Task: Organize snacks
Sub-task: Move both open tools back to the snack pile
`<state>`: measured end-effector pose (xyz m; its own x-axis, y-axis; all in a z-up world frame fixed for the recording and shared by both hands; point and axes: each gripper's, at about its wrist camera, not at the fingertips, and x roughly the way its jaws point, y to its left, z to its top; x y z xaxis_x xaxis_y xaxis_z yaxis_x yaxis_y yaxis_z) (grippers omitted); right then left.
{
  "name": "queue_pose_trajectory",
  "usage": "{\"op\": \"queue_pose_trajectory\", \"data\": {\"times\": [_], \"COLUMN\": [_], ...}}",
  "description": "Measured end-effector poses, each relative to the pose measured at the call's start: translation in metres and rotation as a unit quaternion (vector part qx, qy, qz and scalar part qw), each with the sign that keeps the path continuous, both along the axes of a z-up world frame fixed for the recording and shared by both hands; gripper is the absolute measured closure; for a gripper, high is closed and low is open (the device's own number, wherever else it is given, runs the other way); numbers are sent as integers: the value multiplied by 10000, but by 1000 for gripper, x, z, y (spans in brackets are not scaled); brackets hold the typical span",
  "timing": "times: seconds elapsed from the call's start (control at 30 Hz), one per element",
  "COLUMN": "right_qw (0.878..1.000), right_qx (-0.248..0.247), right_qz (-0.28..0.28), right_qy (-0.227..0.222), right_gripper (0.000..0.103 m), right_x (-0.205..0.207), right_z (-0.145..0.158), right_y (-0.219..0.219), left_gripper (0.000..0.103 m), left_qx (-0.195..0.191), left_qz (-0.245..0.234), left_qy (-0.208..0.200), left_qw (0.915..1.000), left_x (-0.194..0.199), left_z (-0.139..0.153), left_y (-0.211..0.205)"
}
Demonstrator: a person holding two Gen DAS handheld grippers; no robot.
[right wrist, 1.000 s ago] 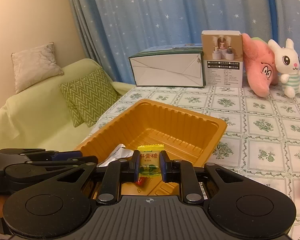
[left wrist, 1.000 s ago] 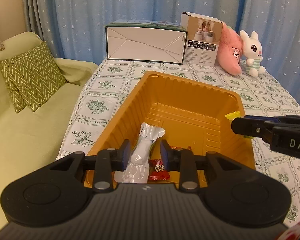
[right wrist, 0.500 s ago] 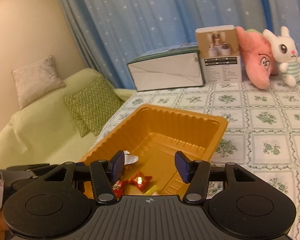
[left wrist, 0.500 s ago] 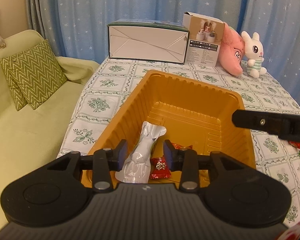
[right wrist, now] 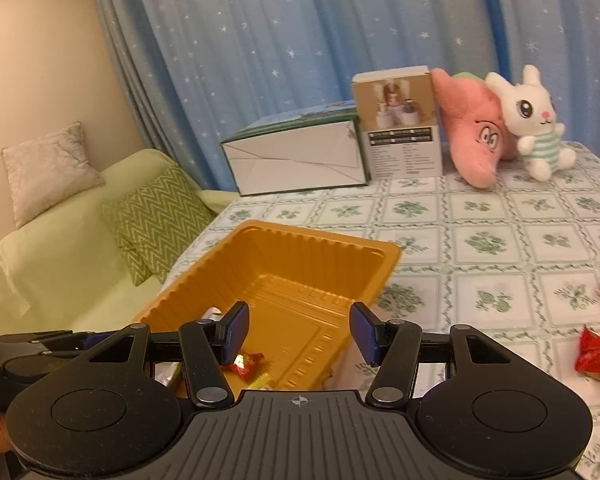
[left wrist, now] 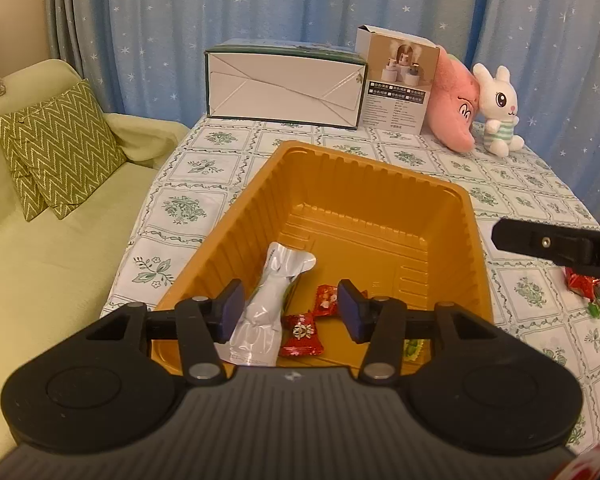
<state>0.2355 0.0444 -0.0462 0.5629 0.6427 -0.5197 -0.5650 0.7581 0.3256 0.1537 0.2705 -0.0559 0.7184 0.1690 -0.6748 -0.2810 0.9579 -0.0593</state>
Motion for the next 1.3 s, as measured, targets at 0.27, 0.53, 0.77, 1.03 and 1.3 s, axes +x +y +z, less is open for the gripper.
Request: {"op": "queue_pose_trajectory", "data": {"times": [0.27,0.53,0.77,1.03,1.3], "right_qw": [9989,9953,9900,9823,9751], "right_qx": [-240,-359,-440,-504,-657], "right_qz": [-375,-886,-1318,-1793,-2117], "right_qy": [-133,-141,-230,-209,-81], "right_gripper": [47,43,32,31,31], "right_x": [-8,-24,-38,-56,-70], "right_z": [0,0,-2,-9,-28], "right_y": [-28,-72,-119,-178,-228], "left_gripper": [43,23,9,6,5], "left_qx": [-27,114,242,203,30], "left_qz": [-119,-382,-719,-1159,-1581], "left_qy": [-128,-371,-672,-720,-503], "left_qw": [9998,9985,9948,9904,9861], "left_x": [-4,-9,-18,-25,-22], "left_z": [6,19,33,34,21], "left_y": [-15,-44,-86,-143,-192]}}
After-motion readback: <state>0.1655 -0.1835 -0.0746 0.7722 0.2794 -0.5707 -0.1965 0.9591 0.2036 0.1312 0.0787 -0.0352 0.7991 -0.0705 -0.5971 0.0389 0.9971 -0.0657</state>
